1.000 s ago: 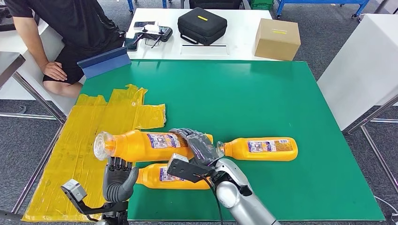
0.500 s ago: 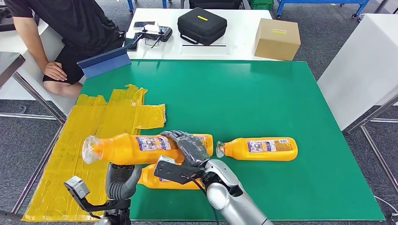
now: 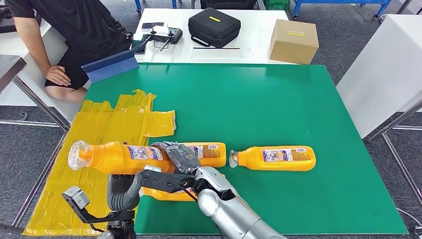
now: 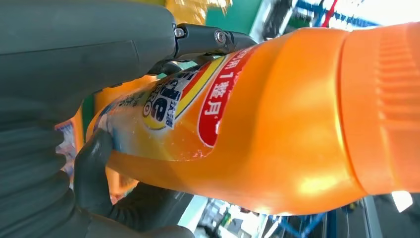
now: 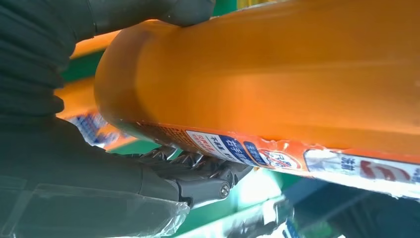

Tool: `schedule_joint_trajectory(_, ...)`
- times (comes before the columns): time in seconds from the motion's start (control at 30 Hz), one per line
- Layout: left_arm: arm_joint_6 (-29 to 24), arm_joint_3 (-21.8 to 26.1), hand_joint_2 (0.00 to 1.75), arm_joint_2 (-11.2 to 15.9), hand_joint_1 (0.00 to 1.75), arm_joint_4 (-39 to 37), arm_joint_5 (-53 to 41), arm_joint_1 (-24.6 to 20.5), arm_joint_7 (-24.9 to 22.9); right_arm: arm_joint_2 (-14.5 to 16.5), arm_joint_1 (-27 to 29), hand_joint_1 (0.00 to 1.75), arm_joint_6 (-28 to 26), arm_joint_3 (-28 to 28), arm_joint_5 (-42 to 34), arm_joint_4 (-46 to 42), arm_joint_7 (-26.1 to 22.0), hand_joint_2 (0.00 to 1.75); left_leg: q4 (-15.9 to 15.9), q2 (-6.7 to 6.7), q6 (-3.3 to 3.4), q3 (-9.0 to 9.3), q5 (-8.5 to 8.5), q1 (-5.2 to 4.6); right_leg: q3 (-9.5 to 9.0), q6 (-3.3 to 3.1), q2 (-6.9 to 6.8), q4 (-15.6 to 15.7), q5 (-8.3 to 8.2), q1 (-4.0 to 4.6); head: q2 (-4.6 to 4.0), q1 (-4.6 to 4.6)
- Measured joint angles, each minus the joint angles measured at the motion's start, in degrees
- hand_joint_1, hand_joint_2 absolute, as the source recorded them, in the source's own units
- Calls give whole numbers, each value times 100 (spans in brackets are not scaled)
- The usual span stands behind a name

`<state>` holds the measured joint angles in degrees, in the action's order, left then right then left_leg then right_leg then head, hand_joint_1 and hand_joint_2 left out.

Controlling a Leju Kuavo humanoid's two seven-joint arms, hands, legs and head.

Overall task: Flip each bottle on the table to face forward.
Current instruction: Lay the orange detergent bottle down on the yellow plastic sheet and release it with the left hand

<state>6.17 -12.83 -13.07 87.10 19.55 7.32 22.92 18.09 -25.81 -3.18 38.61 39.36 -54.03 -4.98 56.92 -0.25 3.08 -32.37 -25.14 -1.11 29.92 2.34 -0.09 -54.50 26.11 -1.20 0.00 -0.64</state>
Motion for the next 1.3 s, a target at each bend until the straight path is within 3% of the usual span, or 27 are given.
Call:
schedule_joint_trajectory(0.3, -259, 195, 175, 77, 0, 414, 111, 350, 11, 158, -86, 161, -113, 844, -244, 594, 23, 175, -1, 12, -2, 6, -2, 1, 6, -1, 4, 1, 0, 0, 0, -1)
schedule_joint_trajectory(0.57, -344, 283, 175, 79, 0, 533, 117, 569, 51, 191, -85, 159, -126, 1179, -194, 669, 40, 175, -1, 14, -1, 6, -1, 1, 6, -1, 4, 1, 0, -1, 0, -1)
schedule_joint_trajectory(0.6, -348, 290, 175, 79, 21, 552, 116, 596, 55, 191, -80, 158, -127, 1200, -180, 670, 39, 175, -1, 14, -1, 6, -1, 1, 6, -1, 4, 1, 0, -1, 0, -1)
schedule_joint_trajectory(0.7, -352, 313, 175, 79, 151, 593, 125, 658, 60, 193, -55, 158, -127, 1234, -133, 671, 35, 175, -1, 13, -1, 5, -2, 0, 8, -1, 4, 1, 0, -1, 0, -1)
schedule_joint_trajectory(0.73, -351, 320, 175, 79, 173, 609, 139, 680, 61, 194, -43, 159, -127, 1237, -120, 671, 35, 175, -1, 14, -1, 4, -2, 0, 9, -1, 4, 1, 0, -1, 0, 0)
schedule_joint_trajectory(1.17, -313, 376, 175, 79, 175, 708, 310, 926, 116, 215, 162, 166, -139, 1219, 18, 630, 21, 175, -1, 13, -2, 3, -2, 1, 13, -1, 4, 2, 0, -1, 0, -1)
schedule_joint_trajectory(1.3, -301, 387, 175, 80, 175, 826, 340, 971, 129, 197, 243, 166, -358, 1186, 84, 506, 86, 175, -1, 11, -2, 2, -2, 0, 13, -1, 4, 2, 0, -1, 0, -2)
